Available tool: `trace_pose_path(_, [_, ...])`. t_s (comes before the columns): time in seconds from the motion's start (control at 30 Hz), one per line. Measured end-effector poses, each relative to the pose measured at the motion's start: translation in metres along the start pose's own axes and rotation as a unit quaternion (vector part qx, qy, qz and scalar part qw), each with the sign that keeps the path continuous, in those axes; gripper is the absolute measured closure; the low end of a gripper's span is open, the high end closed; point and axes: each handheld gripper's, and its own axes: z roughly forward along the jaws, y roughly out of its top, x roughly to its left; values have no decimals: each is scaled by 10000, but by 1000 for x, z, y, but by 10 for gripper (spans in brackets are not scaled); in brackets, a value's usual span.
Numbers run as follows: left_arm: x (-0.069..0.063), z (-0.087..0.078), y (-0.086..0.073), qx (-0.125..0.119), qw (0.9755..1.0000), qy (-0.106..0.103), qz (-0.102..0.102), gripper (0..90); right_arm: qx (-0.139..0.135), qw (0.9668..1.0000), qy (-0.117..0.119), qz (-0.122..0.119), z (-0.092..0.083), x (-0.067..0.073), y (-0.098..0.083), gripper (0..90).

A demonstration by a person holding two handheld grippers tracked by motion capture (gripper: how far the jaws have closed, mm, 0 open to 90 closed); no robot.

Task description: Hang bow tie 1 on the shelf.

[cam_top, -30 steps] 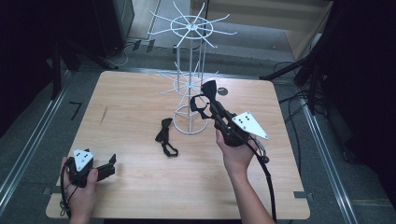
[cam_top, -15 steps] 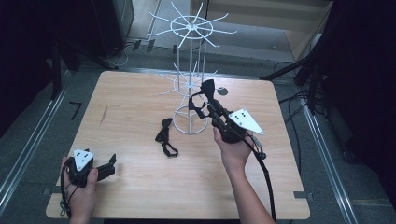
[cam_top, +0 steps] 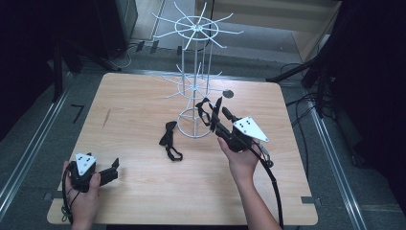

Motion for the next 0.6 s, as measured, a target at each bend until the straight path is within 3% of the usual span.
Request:
trace_pose_path(0.1, [0, 0, 0, -6, 10000, 5, 11, 76, 26, 10000, -39, -78, -4, -2, -2, 552])
trace_pose_path(0.3, [0, 0, 0, 21, 10000, 19, 27, 76, 45, 10000, 66, 49, -13, 1, -8, 543])
trace_pose_path(0.6, [0, 0, 0, -10, 10000, 15, 14, 77, 275, 9989, 385, -4, -16, 29, -21, 568])
